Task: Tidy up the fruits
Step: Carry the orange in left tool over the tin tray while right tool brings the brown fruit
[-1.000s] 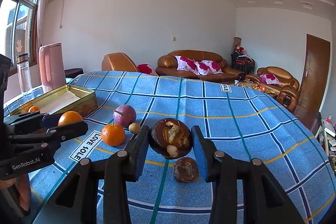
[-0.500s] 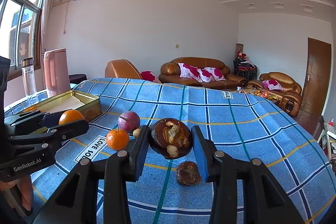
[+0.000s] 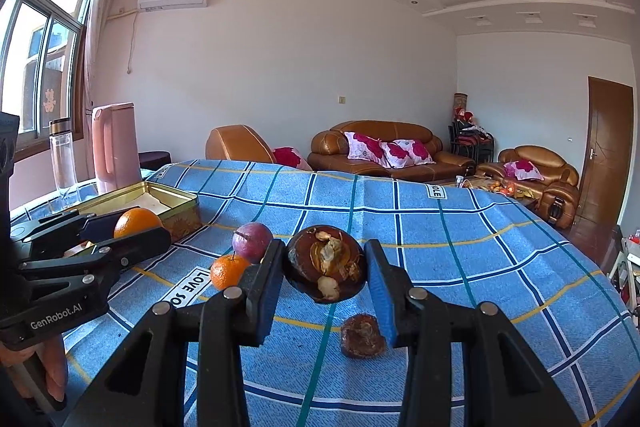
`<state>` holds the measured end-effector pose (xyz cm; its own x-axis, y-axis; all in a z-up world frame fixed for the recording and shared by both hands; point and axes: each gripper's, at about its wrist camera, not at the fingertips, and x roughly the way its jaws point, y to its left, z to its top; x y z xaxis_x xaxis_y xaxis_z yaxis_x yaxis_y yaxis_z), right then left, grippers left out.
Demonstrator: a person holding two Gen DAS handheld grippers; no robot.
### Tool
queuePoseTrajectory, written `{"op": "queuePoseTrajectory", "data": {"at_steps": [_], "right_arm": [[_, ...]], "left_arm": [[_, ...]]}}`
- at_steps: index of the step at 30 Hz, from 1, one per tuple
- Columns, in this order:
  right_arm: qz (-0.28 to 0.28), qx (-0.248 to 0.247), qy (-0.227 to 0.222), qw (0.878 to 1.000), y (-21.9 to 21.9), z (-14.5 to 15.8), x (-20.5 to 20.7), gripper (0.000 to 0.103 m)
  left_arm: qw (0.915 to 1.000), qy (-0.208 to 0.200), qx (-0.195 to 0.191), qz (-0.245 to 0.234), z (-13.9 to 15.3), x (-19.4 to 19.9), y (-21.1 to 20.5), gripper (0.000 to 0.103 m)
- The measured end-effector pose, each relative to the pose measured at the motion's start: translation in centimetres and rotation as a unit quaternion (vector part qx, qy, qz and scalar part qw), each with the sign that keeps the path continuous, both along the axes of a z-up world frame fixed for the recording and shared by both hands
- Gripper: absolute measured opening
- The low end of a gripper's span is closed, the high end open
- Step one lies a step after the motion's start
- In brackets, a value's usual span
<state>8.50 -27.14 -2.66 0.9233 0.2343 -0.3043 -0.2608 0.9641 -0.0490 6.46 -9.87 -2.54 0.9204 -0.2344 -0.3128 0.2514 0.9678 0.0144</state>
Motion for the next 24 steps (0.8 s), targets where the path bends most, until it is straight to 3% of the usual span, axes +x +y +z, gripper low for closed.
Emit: {"op": "queuePoseTrajectory", "data": {"at_steps": [24], "right_arm": [[0.031, -0.005, -0.045, 0.998, 3.0, 0.5, -2.0, 0.042]], "left_arm": [[0.9989, -0.022, 0.012, 0.041, 0.6, -0.1, 2.2, 0.041]]}}
